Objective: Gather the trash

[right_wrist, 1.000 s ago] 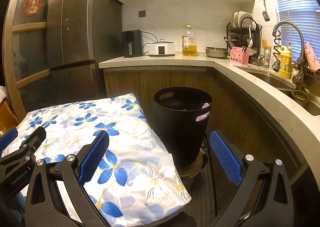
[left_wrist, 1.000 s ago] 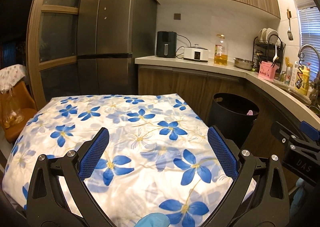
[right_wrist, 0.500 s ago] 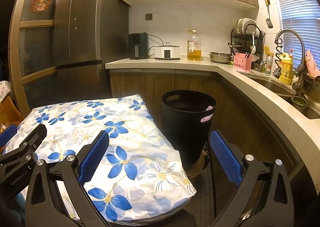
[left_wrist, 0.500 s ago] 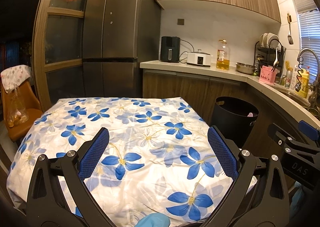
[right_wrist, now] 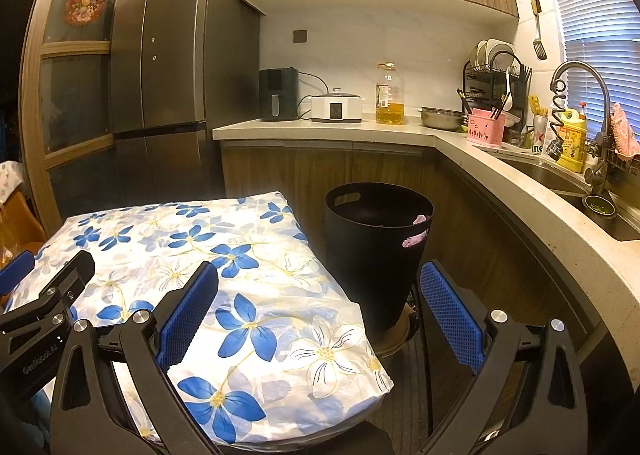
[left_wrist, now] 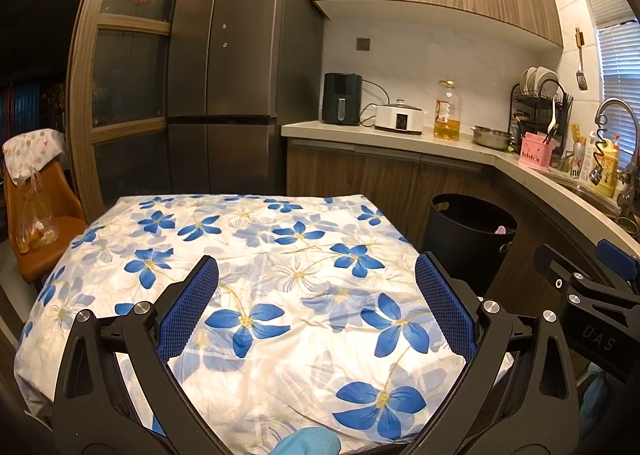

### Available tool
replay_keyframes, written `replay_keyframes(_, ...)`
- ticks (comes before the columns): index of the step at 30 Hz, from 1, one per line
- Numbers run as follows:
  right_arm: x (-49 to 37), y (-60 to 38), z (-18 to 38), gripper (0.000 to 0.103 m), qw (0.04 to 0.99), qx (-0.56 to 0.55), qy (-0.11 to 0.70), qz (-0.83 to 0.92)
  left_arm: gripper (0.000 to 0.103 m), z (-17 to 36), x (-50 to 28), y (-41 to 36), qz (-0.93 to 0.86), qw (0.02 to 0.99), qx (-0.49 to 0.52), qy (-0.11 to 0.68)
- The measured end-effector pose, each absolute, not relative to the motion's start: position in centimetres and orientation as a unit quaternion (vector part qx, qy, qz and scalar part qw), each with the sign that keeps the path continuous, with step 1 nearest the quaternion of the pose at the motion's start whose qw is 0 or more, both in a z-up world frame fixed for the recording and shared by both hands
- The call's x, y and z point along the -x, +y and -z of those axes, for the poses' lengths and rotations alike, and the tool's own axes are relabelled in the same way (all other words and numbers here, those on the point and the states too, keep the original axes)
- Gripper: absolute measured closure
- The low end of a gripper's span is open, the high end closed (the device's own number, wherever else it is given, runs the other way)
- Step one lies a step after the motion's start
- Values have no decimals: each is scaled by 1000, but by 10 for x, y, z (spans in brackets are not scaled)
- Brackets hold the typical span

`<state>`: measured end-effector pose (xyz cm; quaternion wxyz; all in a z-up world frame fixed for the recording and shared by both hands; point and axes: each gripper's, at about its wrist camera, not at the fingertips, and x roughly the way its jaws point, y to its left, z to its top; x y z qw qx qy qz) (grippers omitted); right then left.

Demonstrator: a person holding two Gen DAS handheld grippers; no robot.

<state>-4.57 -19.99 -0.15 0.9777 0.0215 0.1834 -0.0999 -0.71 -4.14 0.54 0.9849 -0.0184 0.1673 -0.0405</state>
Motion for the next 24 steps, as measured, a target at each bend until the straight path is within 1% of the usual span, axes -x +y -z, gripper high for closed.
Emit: replay_keyframes(24, 44, -203, 0, 6, 978, -23, 183, 94, 6, -5, 5, -43, 37, 985, 19, 170)
